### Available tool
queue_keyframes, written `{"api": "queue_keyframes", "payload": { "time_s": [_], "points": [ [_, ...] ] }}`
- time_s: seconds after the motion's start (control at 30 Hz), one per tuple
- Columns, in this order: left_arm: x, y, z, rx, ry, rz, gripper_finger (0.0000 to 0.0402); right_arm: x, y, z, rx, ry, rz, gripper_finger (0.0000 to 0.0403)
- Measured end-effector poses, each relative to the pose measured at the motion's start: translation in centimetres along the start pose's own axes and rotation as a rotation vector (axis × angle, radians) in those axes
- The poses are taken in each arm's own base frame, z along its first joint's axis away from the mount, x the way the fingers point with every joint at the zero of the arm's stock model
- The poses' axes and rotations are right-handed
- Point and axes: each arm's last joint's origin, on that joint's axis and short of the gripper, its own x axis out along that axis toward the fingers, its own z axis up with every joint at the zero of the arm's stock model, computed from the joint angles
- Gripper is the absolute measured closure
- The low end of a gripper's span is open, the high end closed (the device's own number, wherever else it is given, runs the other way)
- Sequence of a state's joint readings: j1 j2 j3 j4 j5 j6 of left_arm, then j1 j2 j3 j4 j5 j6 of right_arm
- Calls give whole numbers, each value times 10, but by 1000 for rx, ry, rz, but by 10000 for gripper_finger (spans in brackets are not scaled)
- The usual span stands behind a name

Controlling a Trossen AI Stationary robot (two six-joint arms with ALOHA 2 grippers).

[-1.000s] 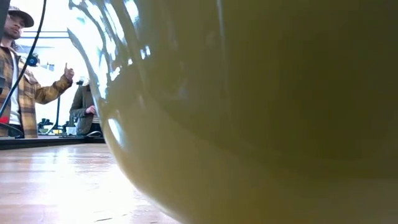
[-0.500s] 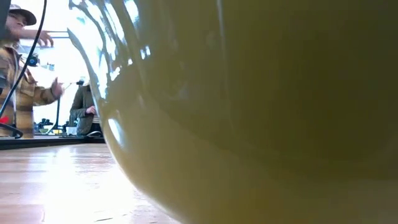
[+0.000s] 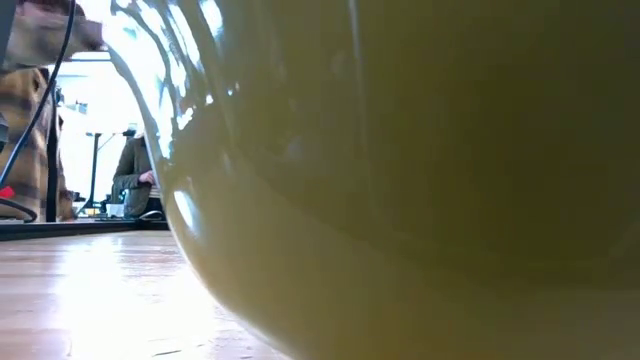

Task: Pick & Place Mini bowls
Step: Stack the top white bowl on top of the white bowl on the shelf

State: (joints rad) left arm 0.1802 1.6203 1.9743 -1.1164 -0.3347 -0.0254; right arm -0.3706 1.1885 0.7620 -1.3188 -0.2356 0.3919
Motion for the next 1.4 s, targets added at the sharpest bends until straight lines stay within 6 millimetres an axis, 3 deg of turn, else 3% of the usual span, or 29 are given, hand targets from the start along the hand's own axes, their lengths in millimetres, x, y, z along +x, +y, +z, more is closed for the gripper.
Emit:
{"api": "queue_keyframes", "payload": {
  "time_s": [0.7,1.03,1.4],
  "points": [
    [0,0,0,-2,-1,0,323,26,8,9,-49,38,12,275],
    [0,0,0,1,0,0,323,44,15,25,-66,66,-6,275],
    [0,0,0,4,0,0,323,52,16,30,-54,119,-30,275]
  ]
}}
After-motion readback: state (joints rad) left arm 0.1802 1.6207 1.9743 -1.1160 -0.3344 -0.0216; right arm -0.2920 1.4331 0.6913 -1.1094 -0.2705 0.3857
